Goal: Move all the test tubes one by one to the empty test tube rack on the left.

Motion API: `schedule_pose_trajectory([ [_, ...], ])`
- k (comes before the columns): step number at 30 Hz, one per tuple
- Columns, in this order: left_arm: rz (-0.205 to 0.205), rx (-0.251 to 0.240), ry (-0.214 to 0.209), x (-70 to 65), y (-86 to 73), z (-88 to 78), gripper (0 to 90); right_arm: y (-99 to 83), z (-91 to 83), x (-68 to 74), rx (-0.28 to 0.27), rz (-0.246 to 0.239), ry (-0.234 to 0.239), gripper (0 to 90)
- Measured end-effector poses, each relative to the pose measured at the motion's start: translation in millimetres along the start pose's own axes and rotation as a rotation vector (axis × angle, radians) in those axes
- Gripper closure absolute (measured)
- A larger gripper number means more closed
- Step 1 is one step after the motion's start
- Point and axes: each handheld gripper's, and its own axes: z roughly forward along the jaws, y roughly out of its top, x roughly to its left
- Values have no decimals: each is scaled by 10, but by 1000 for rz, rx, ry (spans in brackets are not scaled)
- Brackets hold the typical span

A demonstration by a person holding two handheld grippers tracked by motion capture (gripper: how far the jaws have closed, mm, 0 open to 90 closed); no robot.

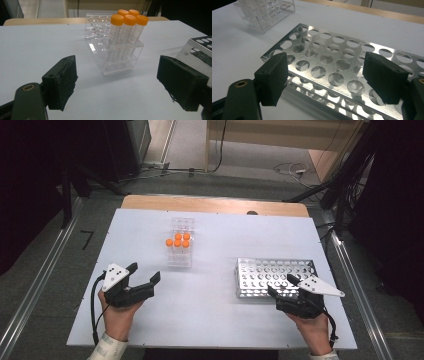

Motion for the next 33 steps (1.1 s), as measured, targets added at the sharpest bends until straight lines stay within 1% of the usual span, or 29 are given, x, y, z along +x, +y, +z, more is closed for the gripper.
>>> schedule_pose_trajectory([
  [8, -20, -2, 39, 152, -89, -109, 166, -74, -125, -123, -9, 25, -31, 192],
  [15, -23, -1, 54, 205, -153, -195, 167, -152, -230, -238, -14, 48, -65, 192],
  [18, -22, 1, 59, 227, -177, -232, 167, -197, -266, -287, -8, 60, -79, 191],
  [25, -38, 3, 85, 332, -237, -313, 166, -285, -377, -423, -13, 96, -115, 185],
  [33, -49, 34, 125, 450, -323, -360, 161, -417, -476, -612, 1, 131, -171, 179],
])
